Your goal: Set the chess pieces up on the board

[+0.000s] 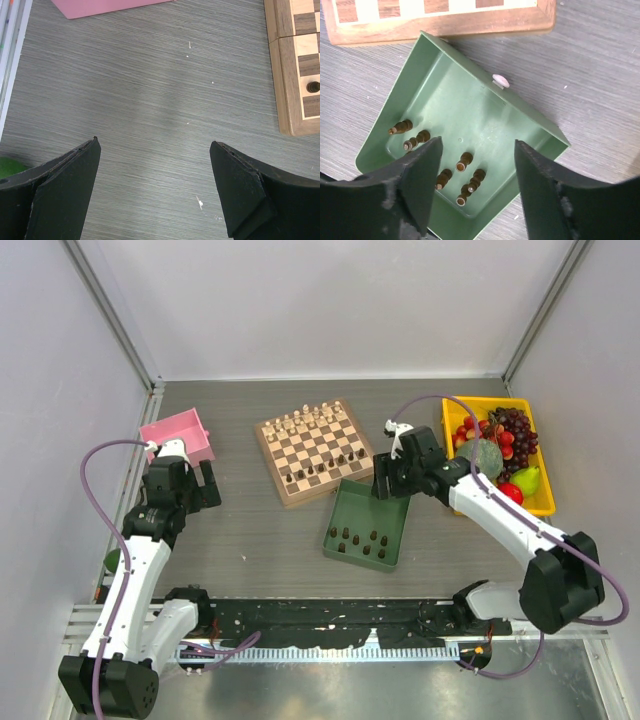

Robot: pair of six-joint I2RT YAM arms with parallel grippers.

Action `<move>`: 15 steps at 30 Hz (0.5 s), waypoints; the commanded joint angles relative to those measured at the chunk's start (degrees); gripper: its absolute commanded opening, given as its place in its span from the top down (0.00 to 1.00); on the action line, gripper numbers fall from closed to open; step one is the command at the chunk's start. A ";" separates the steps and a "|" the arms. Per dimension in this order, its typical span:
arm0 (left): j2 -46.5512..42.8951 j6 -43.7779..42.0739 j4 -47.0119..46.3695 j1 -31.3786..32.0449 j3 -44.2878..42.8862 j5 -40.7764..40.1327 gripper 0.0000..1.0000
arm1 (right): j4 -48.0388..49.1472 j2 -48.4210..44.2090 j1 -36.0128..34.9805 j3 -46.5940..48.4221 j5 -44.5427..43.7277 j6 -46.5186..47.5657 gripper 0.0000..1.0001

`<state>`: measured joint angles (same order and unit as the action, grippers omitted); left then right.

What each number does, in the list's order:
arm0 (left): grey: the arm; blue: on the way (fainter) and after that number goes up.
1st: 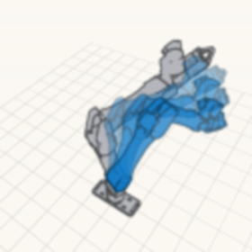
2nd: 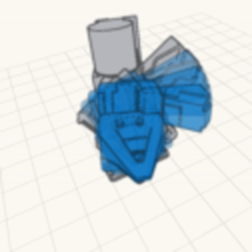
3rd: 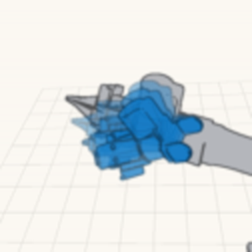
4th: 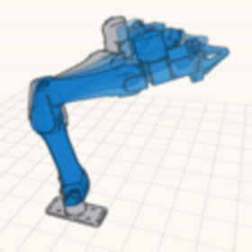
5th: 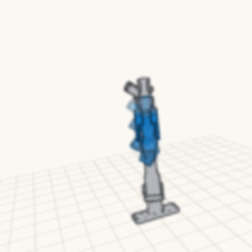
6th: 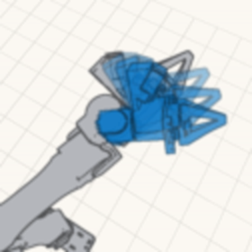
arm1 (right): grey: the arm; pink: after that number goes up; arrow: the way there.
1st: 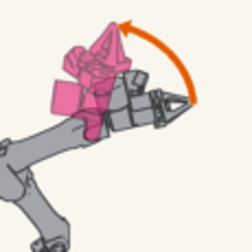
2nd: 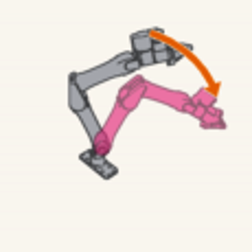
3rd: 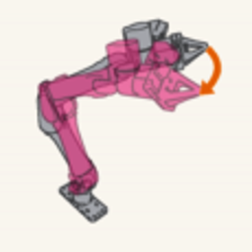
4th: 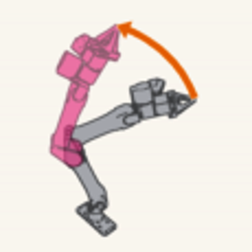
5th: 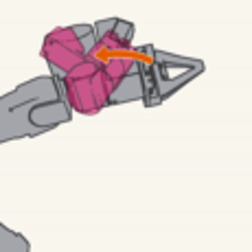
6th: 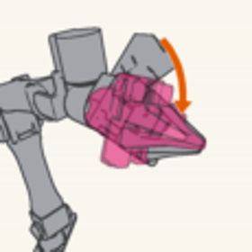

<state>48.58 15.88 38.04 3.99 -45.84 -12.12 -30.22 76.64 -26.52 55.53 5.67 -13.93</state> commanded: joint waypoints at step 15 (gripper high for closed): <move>-0.68 -0.59 -0.78 -0.39 -1.79 0.96 0.01 | 3.94 5.97 -0.20 6.52 -0.92 19.55 0.19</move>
<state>48.58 15.88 38.02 3.99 -45.84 -11.88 -29.28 81.60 -26.52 58.33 6.00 1.89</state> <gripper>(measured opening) 0.991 0.805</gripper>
